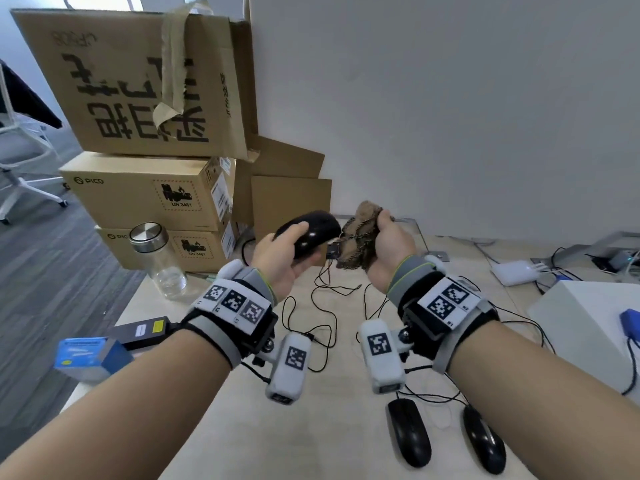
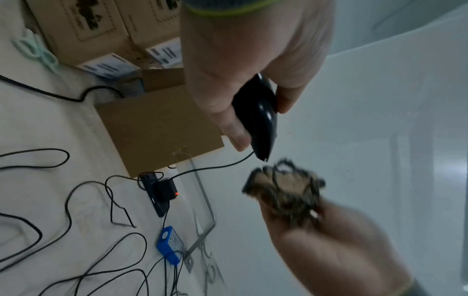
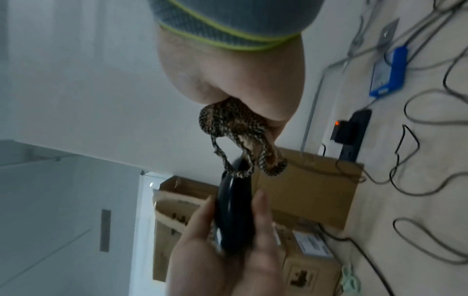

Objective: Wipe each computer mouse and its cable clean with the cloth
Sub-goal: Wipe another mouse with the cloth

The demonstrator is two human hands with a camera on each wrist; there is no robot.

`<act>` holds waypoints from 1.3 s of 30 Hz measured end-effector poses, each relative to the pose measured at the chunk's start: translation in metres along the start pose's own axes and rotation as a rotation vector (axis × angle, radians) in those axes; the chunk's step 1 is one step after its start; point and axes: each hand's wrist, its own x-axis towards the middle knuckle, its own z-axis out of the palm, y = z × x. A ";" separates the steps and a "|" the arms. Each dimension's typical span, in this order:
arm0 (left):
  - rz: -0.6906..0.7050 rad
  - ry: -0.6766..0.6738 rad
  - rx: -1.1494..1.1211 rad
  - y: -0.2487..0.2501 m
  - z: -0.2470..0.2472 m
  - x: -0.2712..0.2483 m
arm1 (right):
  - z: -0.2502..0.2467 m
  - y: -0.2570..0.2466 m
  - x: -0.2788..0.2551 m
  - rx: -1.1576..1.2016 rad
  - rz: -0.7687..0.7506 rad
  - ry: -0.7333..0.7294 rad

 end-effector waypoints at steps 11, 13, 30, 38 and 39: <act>-0.066 -0.202 -0.188 -0.002 0.020 -0.005 | 0.015 0.045 -0.023 -1.122 -0.914 -0.390; -0.068 -0.262 -0.174 0.000 0.016 -0.004 | 0.011 0.040 -0.016 -1.060 -0.903 -0.399; 0.227 -0.347 0.314 0.012 -0.005 -0.007 | 0.004 0.011 -0.019 0.287 0.297 -0.301; 0.300 -0.390 0.587 0.016 -0.022 -0.010 | 0.001 0.018 -0.022 0.144 0.441 -0.380; 0.321 -0.386 0.620 0.017 -0.022 -0.010 | 0.001 0.018 -0.022 0.124 0.423 -0.367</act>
